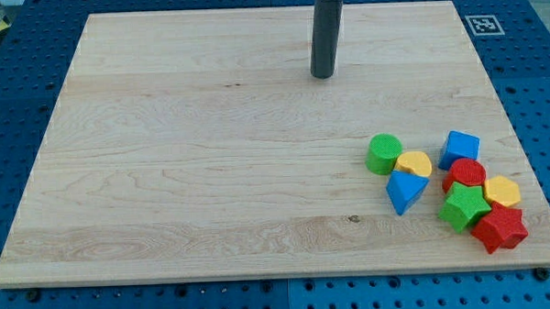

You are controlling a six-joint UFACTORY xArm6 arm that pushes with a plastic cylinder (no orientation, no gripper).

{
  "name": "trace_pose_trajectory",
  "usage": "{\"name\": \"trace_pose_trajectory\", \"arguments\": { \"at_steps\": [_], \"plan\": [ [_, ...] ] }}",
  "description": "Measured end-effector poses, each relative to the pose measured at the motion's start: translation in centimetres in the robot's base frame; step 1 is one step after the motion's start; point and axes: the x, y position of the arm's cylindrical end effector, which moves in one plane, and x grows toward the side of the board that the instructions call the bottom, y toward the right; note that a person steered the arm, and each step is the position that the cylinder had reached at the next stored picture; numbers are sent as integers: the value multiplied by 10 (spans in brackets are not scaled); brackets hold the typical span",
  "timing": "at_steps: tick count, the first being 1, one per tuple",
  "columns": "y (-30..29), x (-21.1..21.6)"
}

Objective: Move your arm downwards

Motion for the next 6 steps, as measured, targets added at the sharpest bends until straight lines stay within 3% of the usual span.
{"name": "trace_pose_trajectory", "arguments": {
  "at_steps": [5, 6],
  "plan": [
    [7, 1],
    [42, 10]
  ]
}}
